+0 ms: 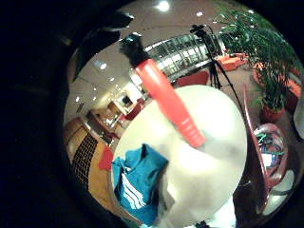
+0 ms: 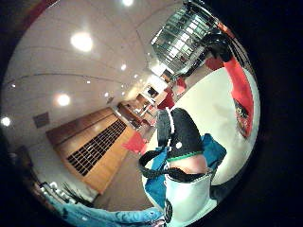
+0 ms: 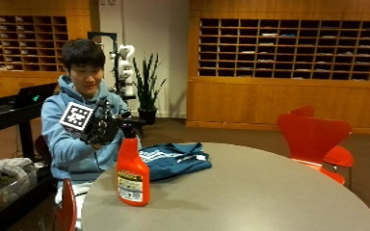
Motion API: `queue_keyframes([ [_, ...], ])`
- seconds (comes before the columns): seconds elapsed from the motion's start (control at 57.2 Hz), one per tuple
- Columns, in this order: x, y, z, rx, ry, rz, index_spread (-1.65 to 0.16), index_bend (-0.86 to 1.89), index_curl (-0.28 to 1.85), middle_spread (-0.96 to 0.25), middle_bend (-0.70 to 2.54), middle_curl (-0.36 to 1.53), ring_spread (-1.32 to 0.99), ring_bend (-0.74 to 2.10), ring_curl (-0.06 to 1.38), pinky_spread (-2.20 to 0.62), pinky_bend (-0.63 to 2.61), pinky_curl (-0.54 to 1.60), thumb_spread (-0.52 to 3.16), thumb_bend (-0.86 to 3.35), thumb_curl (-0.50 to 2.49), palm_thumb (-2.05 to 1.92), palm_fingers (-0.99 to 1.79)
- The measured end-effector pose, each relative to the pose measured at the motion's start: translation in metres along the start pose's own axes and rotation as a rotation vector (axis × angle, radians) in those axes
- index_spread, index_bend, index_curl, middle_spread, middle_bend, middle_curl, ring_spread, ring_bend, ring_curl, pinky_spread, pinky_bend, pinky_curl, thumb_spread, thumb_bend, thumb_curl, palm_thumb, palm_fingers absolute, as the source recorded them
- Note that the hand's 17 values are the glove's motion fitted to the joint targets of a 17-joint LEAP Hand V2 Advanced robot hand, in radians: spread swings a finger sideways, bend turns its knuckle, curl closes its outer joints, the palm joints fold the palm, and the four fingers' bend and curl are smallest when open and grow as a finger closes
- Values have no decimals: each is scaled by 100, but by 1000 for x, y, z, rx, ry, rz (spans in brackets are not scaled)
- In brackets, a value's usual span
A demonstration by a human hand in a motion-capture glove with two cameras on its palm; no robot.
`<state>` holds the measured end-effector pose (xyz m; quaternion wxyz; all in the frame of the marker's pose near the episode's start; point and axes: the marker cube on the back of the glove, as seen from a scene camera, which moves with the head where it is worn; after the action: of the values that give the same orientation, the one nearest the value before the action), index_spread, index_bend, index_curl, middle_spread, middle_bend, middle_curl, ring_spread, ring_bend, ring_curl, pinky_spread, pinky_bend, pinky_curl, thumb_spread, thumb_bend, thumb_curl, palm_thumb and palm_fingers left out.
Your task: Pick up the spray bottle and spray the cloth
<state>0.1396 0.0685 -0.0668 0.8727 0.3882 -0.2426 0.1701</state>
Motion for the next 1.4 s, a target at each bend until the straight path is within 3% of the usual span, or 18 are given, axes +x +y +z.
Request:
queue_keyframes([
  [0.367, 34, -19, 14, 31, -84, 161, -20, 12, 22, 1, 22, 35, 9, 40, 28, 18, 43, 35, 115, -2, 41, 71, 26],
  [0.559, 60, -46, 31, 115, -148, 315, -18, 10, 22, 3, 23, 36, 11, 40, 29, 19, 43, 35, 113, -2, 41, 70, 23],
  [0.874, 80, -55, 52, -30, -98, 406, -17, 8, 17, 3, 30, 37, 13, 43, 30, 20, 47, 36, 104, -3, 38, 61, 16],
  [1.398, 90, -73, 69, -75, -86, 525, -16, 12, 18, 9, 28, 36, 14, 46, 30, 21, 49, 35, 99, -3, 35, 59, 13],
])
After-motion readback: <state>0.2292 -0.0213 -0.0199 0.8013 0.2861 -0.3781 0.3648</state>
